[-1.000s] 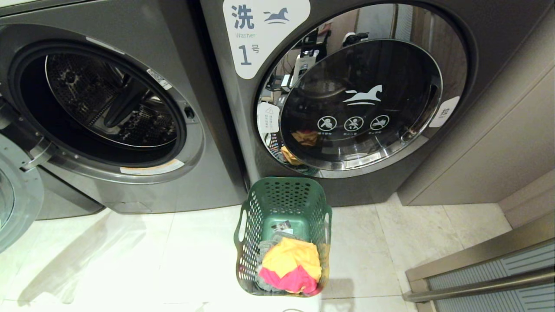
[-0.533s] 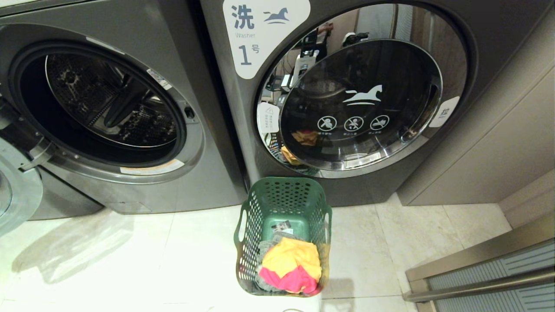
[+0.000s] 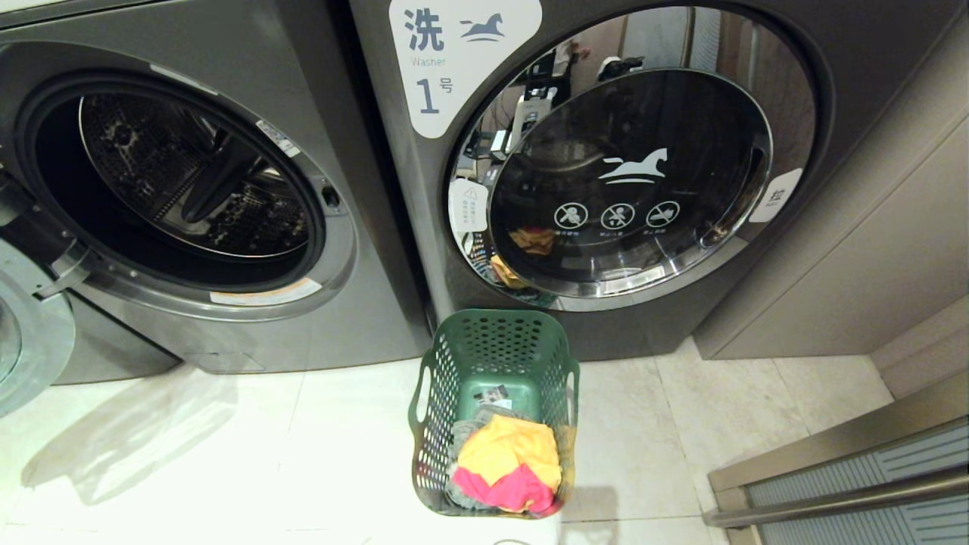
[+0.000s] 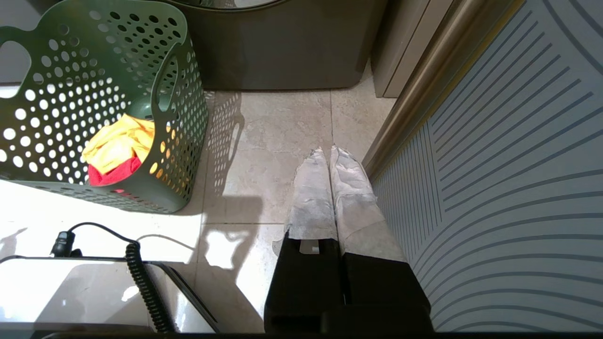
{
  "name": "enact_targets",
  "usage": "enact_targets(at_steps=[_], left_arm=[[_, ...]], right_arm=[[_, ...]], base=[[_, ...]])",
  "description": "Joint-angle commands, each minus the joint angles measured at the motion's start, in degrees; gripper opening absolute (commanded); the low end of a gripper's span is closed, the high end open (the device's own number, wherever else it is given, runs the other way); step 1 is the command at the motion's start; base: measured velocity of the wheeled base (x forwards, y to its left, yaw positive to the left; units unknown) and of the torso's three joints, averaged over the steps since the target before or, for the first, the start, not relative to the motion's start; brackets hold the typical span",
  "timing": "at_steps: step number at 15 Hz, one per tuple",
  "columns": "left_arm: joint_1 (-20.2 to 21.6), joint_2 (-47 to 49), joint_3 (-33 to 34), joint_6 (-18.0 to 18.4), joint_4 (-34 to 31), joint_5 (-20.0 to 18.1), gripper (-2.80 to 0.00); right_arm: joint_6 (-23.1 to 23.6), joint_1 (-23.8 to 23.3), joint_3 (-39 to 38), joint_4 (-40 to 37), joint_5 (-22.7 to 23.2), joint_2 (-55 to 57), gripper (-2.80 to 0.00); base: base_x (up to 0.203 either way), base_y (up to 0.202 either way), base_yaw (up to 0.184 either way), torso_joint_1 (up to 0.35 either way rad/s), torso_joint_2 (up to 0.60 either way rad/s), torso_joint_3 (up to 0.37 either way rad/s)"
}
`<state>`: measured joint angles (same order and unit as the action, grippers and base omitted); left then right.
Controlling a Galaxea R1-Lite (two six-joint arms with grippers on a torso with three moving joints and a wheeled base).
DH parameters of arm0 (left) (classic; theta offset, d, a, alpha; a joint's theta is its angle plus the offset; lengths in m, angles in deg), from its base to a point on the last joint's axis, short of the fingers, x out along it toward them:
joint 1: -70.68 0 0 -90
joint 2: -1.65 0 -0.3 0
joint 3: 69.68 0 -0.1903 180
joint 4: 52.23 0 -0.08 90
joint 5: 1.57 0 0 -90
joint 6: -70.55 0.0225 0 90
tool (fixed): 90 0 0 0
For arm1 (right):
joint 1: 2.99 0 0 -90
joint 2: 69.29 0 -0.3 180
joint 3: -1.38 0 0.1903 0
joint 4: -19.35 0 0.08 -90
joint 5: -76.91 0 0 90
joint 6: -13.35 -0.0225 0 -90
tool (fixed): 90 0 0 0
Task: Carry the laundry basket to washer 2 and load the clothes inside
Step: Place the clothes into the washing machine
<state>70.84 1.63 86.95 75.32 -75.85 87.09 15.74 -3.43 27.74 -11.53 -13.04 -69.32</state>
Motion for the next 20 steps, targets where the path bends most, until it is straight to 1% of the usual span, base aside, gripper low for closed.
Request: enact_targets(at_steps=[1,16,20], left_arm=[[0.02,0.11,0.00,-0.02,-0.01,0.02,-2.80],[0.02,0.11,0.00,-0.02,0.07,0.02,-2.80],[0.02,0.11,0.00,-0.02,0.07,-0.07,-2.80]], right_arm=[[-0.02,0.00,-0.01,-0.04,0.04,0.02,-2.80],[-0.10,0.00,-0.10,-0.04,-0.05,0.02,-2.80],[-0.10,0.00,-0.10,-0.04,-0.05,0.02,-2.80]], base=[[0.000,0.000,0.000,0.000,0.00,0.000],[0.000,0.000,0.000,0.000,0.00,0.000],[0.000,0.000,0.000,0.002,0.00,0.141]])
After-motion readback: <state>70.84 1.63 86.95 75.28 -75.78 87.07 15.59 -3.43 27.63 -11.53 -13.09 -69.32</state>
